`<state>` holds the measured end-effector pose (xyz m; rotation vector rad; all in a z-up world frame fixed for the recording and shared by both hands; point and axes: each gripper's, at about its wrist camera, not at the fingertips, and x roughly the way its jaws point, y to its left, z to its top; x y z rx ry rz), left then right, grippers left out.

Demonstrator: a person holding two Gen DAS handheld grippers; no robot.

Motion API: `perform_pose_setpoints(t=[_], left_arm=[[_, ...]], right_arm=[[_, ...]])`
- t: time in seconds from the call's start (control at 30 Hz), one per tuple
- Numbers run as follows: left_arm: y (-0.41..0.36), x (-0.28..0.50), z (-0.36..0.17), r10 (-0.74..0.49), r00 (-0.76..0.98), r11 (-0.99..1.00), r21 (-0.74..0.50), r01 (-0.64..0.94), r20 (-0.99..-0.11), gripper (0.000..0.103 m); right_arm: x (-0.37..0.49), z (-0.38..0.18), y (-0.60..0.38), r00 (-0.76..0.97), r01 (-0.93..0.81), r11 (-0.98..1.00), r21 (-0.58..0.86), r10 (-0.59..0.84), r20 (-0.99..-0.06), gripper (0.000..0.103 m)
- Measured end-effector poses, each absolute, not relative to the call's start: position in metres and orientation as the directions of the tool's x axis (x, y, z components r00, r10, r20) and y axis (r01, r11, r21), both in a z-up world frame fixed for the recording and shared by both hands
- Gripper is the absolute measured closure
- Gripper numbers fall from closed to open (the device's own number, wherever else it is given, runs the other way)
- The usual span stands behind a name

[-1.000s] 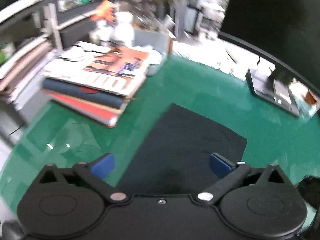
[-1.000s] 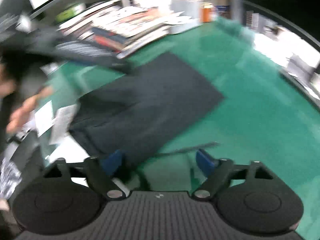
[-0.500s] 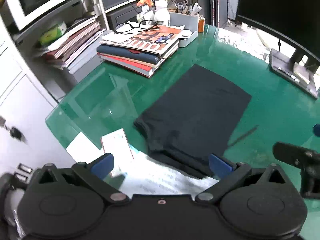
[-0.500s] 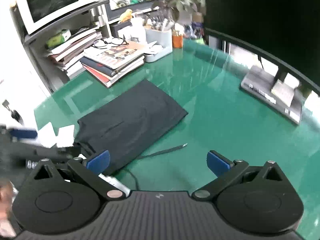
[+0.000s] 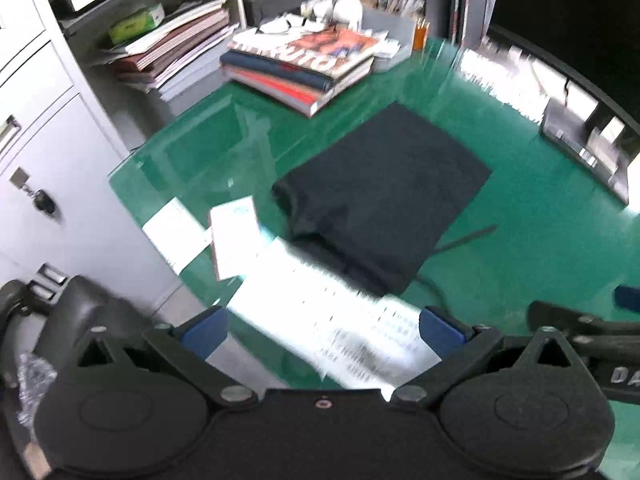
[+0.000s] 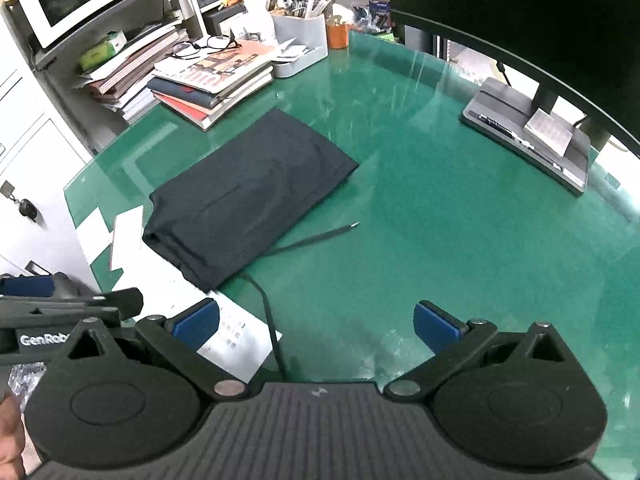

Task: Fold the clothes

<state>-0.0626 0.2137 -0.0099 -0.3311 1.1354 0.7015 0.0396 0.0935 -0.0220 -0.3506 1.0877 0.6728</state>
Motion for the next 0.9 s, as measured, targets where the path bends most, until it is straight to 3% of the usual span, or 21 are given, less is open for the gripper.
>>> perform_pose_setpoints(t=[0.9], left_arm=[[0.187, -0.086, -0.001, 0.346, 0.254, 0.712, 0.077, -0.698, -0.903, 0.001]], right_arm=[[0.021, -0.010, 0.067, 0.331, -0.669, 0.742, 0.043, 0.349, -0.877, 0.000]])
